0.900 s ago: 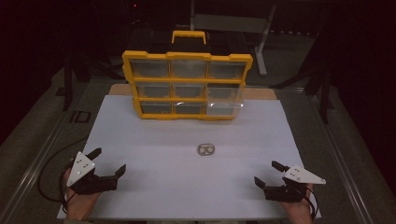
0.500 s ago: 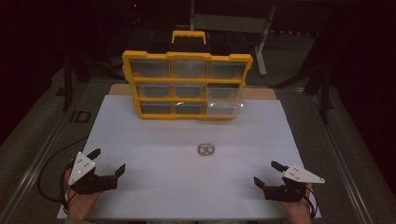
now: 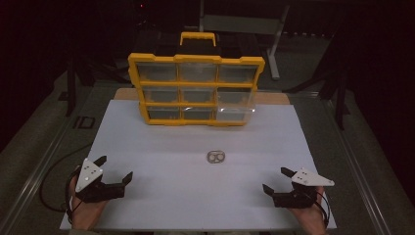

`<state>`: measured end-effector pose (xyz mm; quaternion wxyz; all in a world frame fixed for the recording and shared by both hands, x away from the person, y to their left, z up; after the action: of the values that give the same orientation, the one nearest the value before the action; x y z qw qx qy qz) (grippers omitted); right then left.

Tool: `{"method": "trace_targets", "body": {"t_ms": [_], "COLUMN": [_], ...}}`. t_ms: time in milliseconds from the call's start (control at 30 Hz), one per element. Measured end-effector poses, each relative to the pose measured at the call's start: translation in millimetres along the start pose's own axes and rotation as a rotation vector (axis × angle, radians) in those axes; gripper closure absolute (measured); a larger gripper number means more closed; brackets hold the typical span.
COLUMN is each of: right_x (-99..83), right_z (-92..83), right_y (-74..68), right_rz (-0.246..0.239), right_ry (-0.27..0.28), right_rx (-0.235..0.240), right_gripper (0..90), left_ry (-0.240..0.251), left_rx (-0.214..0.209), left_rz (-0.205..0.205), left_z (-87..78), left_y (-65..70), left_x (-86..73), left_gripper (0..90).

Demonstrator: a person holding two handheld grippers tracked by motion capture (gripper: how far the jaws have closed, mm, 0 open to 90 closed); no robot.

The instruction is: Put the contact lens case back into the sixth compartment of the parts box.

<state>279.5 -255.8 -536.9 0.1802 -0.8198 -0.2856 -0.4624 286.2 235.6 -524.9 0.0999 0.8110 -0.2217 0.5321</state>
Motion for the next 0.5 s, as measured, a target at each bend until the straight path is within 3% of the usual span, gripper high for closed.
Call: {"method": "trace_targets", "body": {"t_ms": [500], "right_x": [6.7], "right_z": [10.0], "right_y": [1.9], "right_rz": [-0.008], "right_ry": [-0.091], "right_rx": [-0.006], "right_gripper": [7.9], "left_ry": [-0.012], "left_rx": [0.004], "left_rz": [0.004], "left_z": [2.0], "left_y": [0.1], "left_x": [-0.9], "left_gripper": [0.0]}}
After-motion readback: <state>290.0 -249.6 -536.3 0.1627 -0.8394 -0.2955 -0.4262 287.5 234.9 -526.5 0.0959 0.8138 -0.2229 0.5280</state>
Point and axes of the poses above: each handheld gripper's, and its own axes: z roughly forward along the jaws, x roughly out of its top, y roughly to its right, the point moved 8 cm from there along z, roughly forward along the jaws, and after that the axes turned 1 degree about z, right-handed, at the moved point
